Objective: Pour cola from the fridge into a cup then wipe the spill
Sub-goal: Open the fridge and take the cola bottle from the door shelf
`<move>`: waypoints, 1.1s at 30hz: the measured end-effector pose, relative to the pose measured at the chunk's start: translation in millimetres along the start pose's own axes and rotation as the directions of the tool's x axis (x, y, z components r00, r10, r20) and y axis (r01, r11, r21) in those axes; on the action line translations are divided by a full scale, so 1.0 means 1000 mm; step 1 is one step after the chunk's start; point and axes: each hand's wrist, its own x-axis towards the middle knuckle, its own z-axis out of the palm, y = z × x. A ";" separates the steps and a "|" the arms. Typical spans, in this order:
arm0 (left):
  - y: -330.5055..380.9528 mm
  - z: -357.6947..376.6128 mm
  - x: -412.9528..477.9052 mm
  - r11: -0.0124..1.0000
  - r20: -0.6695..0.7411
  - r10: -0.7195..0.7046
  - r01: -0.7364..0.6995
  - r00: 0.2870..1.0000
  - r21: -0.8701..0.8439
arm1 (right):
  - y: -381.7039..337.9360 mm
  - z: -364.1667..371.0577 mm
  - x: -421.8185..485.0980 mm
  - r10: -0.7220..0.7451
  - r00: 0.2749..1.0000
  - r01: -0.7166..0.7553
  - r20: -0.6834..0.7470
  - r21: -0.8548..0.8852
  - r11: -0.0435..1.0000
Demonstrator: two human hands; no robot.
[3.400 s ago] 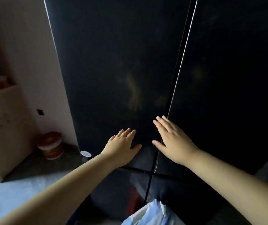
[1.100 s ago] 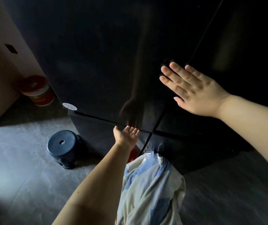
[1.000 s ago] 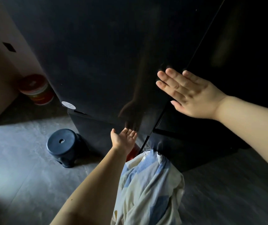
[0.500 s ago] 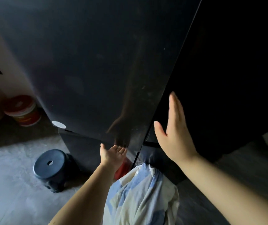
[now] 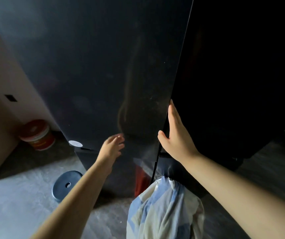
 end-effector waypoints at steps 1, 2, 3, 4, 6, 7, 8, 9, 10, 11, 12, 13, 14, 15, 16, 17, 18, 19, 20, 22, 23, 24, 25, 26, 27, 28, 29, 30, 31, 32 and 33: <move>0.025 -0.004 -0.009 0.965 -0.030 0.189 -0.180 0.981 0.193 | 0.000 -0.001 0.000 0.001 1.000 -0.001 0.006 0.001 1.000; 0.050 -0.006 -0.019 0.845 -0.018 0.398 -0.359 0.917 0.398 | 0.001 -0.002 0.001 0.005 1.000 -0.006 0.020 0.018 1.000; 0.075 -0.005 -0.031 0.648 0.047 0.586 -0.502 0.809 0.572 | 0.001 -0.004 0.002 0.011 0.999 -0.013 0.040 0.043 0.999; 0.100 -0.001 -0.043 0.400 0.158 0.735 -0.610 0.660 0.684 | 0.002 -0.004 0.003 0.017 0.998 -0.021 0.054 0.066 0.998; 0.146 0.016 -0.060 -0.082 0.453 0.821 -0.714 0.347 0.695 | 0.004 -0.004 0.006 0.038 0.997 -0.046 0.072 0.112 0.993; 0.165 0.027 -0.063 -0.284 0.591 0.775 -0.712 0.224 0.642 | 0.005 -0.003 0.007 0.052 0.995 -0.063 0.084 0.144 0.988; 0.182 0.039 -0.063 -0.458 0.706 0.695 -0.675 0.133 0.578 | 0.004 -0.003 0.008 0.072 0.993 -0.089 0.096 0.186 0.979; 0.196 0.050 -0.062 -0.607 0.794 0.602 -0.600 0.080 0.521 | 0.002 -0.003 0.008 0.095 0.990 -0.118 0.108 0.231 0.966; 0.205 0.060 -0.060 -0.730 0.862 0.500 -0.494 0.087 0.473 | 0.000 -0.003 0.008 0.116 0.986 -0.144 0.117 0.266 0.953; 0.212 0.069 -0.058 -0.829 0.907 0.396 -0.369 0.145 0.421 | -0.001 -0.002 0.007 0.136 0.983 -0.166 0.122 0.294 0.941; 0.216 0.076 -0.054 -0.898 0.923 0.310 -0.250 0.226 0.363 | -0.003 -0.002 0.006 0.156 0.979 -0.189 0.128 0.317 0.929; 0.218 0.081 -0.050 -0.938 0.924 0.256 -0.160 0.283 0.308 | -0.004 -0.002 0.006 0.173 0.976 -0.209 0.133 0.339 0.917; 0.219 0.083 -0.047 -0.954 0.924 0.232 -0.112 0.305 0.277 | -0.005 -0.001 0.005 0.184 0.973 -0.222 0.139 0.357 0.907; 0.219 0.083 -0.045 -0.958 0.926 0.231 -0.096 0.300 0.271 | -0.005 0.001 0.005 0.192 0.971 -0.232 0.143 0.367 0.901; 0.219 0.082 -0.043 -0.957 0.930 0.238 -0.094 0.281 0.274 | -0.005 0.001 0.005 0.200 0.969 -0.240 0.144 0.372 0.897; 0.218 0.081 -0.042 -0.955 0.932 0.248 -0.094 0.263 0.281 | -0.005 0.001 0.006 0.209 0.967 -0.250 0.146 0.374 0.893; 0.217 0.080 -0.041 -0.952 0.934 0.260 -0.094 0.243 0.290 | -0.005 0.001 0.006 0.217 0.964 -0.259 0.150 0.371 0.892; 0.215 0.080 -0.041 -0.951 0.937 0.270 -0.089 0.221 0.296 | -0.006 0.000 0.005 0.222 0.962 -0.266 0.157 0.365 0.892; 0.213 0.080 -0.040 -0.950 0.940 0.276 -0.092 0.200 0.299 | -0.006 -0.001 0.004 0.224 0.961 -0.269 0.163 0.358 0.894; 0.211 0.079 -0.042 -0.941 0.939 0.290 -0.124 0.185 0.315 | -0.005 -0.002 0.002 0.212 0.964 -0.257 0.163 0.343 0.904; 0.209 0.078 -0.043 -0.935 0.936 0.297 -0.140 0.188 0.325 | -0.005 -0.002 0.001 0.208 0.965 -0.250 0.157 0.334 0.909; 0.208 0.077 -0.046 -0.930 0.933 0.308 -0.147 0.189 0.337 | -0.006 -0.002 -0.001 0.203 0.968 -0.242 0.149 0.327 0.914; 0.206 0.077 -0.049 -0.926 0.929 0.320 -0.147 0.189 0.349 | -0.006 -0.001 -0.004 0.194 0.971 -0.230 0.139 0.326 0.917; 0.204 0.076 -0.052 -0.920 0.923 0.335 -0.144 0.187 0.363 | -0.006 0.001 -0.007 0.183 0.974 -0.218 0.132 0.333 0.917; 0.201 0.076 -0.056 -0.913 0.916 0.356 -0.140 0.186 0.383 | -0.006 0.002 -0.011 0.169 0.976 -0.206 0.134 0.345 0.916; 0.198 0.075 -0.060 -0.904 0.907 0.378 -0.138 0.189 0.405 | -0.006 0.002 -0.014 0.155 0.977 -0.199 0.148 0.361 0.911; 0.195 0.074 -0.064 -0.896 0.900 0.392 -0.140 0.191 0.420 | -0.006 0.001 -0.017 0.140 0.976 -0.194 0.165 0.379 0.905; 0.192 0.073 -0.068 -0.893 0.897 0.396 -0.145 0.197 0.426 | -0.005 -0.001 -0.020 0.121 0.977 -0.182 0.176 0.395 0.900; 0.190 0.071 -0.073 -0.892 0.896 0.393 -0.149 0.208 0.427 | -0.004 -0.003 -0.023 0.090 0.979 -0.158 0.183 0.398 0.904; 0.188 0.069 -0.078 -0.892 0.894 0.389 -0.152 0.221 0.426 | -0.003 -0.007 -0.027 0.048 0.981 -0.118 0.187 0.386 0.915; 0.188 0.067 -0.083 -0.893 0.894 0.387 -0.151 0.227 0.425 | -0.003 -0.011 -0.030 0.007 0.982 -0.076 0.186 0.364 0.928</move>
